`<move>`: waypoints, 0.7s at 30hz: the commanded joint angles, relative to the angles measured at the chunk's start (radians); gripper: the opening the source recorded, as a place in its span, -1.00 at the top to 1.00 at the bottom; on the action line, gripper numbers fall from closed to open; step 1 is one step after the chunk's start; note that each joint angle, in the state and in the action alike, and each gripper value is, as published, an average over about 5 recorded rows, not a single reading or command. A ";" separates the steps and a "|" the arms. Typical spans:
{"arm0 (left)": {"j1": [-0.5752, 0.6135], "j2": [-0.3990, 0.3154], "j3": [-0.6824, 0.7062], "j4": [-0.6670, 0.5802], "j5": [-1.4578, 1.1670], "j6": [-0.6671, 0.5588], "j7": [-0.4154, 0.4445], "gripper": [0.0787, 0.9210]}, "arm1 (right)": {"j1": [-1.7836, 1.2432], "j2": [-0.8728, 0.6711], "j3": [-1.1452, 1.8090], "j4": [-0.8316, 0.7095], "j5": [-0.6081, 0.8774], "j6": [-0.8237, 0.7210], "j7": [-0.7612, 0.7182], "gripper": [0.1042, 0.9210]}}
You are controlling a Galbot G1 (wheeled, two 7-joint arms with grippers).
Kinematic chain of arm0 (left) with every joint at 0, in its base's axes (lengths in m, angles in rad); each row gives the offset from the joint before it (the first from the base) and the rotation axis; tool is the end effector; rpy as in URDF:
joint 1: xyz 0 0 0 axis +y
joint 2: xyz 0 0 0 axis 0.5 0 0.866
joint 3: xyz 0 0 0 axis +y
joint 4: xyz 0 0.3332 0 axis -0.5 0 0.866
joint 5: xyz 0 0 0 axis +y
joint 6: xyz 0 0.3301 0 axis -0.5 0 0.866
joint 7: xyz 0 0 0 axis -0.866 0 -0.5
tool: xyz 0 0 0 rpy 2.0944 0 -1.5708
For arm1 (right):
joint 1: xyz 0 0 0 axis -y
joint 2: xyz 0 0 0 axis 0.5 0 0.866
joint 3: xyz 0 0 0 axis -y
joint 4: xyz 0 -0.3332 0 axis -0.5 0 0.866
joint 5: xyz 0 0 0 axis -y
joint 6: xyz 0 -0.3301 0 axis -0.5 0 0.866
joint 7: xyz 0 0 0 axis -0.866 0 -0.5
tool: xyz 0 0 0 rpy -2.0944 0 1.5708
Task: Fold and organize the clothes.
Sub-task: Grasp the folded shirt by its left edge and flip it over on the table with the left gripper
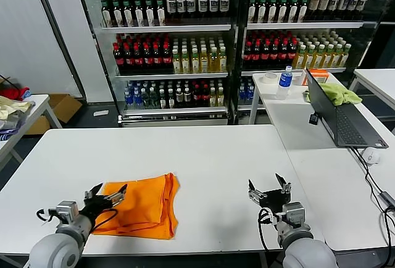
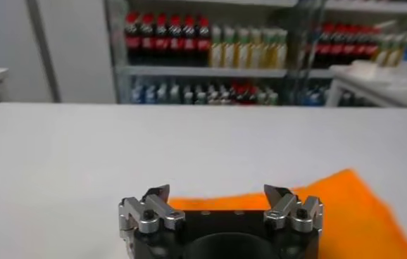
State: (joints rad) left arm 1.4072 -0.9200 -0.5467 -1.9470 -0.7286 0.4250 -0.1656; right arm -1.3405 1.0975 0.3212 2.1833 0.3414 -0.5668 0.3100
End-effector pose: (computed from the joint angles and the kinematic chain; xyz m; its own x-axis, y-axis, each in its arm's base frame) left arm 0.2294 0.1340 -0.2619 -0.8853 0.0666 0.4602 0.0544 0.9977 -0.0397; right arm 0.2092 -0.0171 -0.2224 -0.9383 -0.0691 0.3390 -0.1277 0.9798 -0.1540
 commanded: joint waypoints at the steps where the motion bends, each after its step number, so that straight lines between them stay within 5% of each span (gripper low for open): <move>1: 0.075 -0.003 -0.059 0.045 0.007 0.042 -0.038 -0.77 | 0.002 0.000 0.004 0.003 -0.002 0.000 -0.002 -0.76; 17: 0.071 -0.024 -0.035 0.040 -0.014 0.071 -0.047 -0.77 | -0.006 -0.004 0.011 0.013 -0.003 0.000 -0.001 -0.76; 21: 0.076 -0.038 -0.029 0.035 -0.010 0.069 -0.044 -0.61 | -0.009 -0.003 0.011 0.017 -0.003 0.001 0.000 -0.76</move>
State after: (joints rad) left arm 1.4695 -0.9456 -0.5748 -1.9170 -0.7337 0.4794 -0.2059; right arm -1.3479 1.0935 0.3314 2.1956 0.3387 -0.5669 0.3090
